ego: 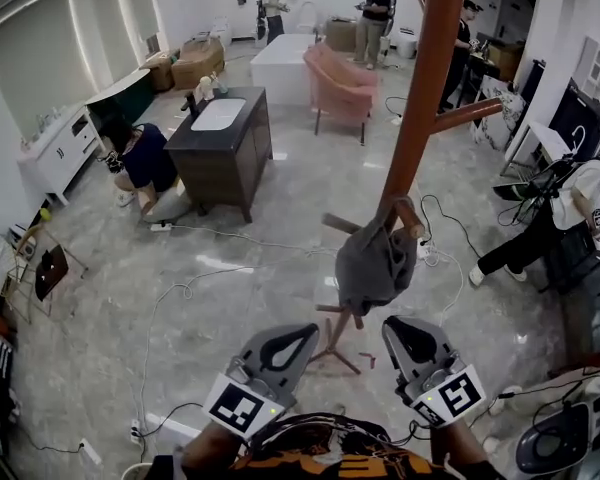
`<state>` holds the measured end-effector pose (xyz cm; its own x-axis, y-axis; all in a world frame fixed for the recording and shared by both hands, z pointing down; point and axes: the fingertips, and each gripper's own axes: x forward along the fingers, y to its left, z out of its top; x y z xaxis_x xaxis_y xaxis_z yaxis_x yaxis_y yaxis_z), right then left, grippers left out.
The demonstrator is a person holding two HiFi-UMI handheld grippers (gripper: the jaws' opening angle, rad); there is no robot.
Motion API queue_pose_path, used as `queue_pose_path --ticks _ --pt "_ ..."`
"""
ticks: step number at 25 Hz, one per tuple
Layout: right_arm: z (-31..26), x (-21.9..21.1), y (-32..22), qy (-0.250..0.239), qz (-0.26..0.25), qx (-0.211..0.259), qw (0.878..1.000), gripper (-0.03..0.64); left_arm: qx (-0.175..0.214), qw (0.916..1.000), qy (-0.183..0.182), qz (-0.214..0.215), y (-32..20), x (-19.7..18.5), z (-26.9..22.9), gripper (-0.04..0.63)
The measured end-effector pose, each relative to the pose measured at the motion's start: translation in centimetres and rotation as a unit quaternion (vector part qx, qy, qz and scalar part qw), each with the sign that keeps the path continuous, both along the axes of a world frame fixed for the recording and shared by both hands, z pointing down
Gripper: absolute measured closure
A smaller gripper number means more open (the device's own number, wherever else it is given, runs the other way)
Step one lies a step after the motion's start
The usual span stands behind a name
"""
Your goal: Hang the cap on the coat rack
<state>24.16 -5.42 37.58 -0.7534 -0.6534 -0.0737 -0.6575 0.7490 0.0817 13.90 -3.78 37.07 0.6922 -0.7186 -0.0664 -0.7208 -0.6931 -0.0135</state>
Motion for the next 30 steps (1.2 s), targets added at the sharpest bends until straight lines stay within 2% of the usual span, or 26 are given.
queue_pose_path --ticks 2,7,12,18,30 --pt "-0.3 -0.2 0.0 -0.006 0.003 -0.005 1.0 0.6 -0.002 1.0 -0.001 0.0 0.0 -0.1 0.0 0.571" --pt "-0.1 0.4 0.9 -0.019 0.003 -0.02 1.0 0.601 -0.001 1.0 -0.004 -0.002 -0.1 -0.8 0.2 0.572" --pt "-0.1 1.6 0.6 -0.033 0.012 -0.036 0.999 0.601 -0.003 1.0 -0.009 -0.002 -0.8 0.2 0.4 0.571" --pt "0.0 0.2 0.3 -0.008 0.011 -0.017 1.0 0.603 0.004 1.0 -0.006 0.0 -1.0 -0.2 0.3 0.571" --pt "-0.6 -0.5 0.5 -0.012 -0.003 -0.014 1.0 0.603 0.003 1.0 -0.004 0.002 -0.8 0.0 -0.1 0.571"
